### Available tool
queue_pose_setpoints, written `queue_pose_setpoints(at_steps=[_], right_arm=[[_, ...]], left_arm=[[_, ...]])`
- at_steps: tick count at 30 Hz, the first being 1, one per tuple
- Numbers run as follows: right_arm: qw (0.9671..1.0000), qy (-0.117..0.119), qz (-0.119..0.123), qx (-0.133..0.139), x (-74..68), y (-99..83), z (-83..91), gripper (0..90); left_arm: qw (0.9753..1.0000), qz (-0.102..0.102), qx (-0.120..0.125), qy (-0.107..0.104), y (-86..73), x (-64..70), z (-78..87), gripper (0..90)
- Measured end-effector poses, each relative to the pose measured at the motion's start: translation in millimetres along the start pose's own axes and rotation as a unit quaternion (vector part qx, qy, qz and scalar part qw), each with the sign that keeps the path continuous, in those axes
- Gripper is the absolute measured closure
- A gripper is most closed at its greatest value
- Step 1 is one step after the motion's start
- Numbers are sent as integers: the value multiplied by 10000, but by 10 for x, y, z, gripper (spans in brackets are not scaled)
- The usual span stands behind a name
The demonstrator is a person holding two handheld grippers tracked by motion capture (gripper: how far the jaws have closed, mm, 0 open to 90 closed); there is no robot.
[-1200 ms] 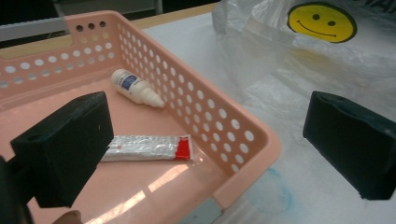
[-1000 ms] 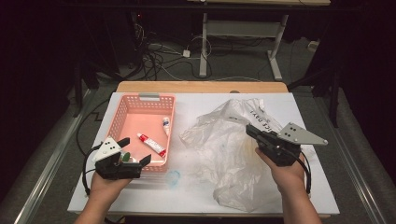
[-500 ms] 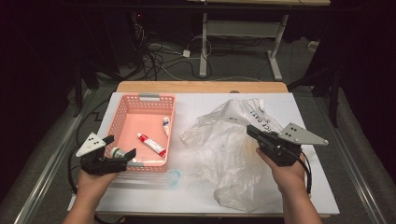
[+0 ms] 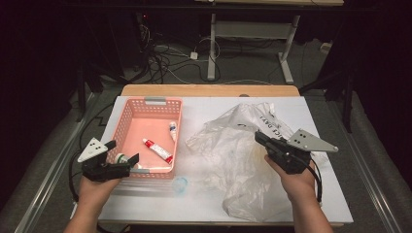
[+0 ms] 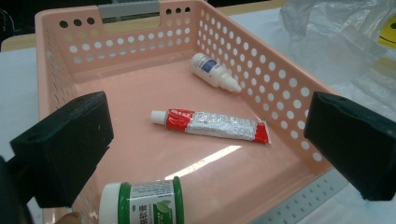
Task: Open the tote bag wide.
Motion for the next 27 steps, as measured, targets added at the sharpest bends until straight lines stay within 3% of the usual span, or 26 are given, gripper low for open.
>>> queue_pose_setpoints(at_steps=[6, 9, 13, 19, 27], right_arm=[[10000, -11, 17, 3, -6, -20, -18, 900], [10000, -16, -5, 19, -4, -25, -21, 900], [10000, -4, -32, 11, 6, -29, -22, 900], [10000, 4, -69, 22, 17, -25, -17, 900], [10000, 12, -76, 56, 19, -13, -4, 900]], left_arm=[[9999, 146, 60, -18, 12, -7, 0, 10], [9999, 98, 39, 18, 39, 8, -14, 13], [9998, 132, -29, -128, 107, 37, -77, 13], [9988, 353, 33, -344, 218, 44, -197, 13], [9994, 214, -131, -255, 356, -14, -311, 19]])
Point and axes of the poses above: each handheld gripper's, and its own axes: z roughly backward along the jaws, y roughly out of its top, x roughly to its right, the point moved 4 cm from there along -z, roughly forward along the jaws, and after that the axes turned 9 degrees about -z, right-handed, at the moved point
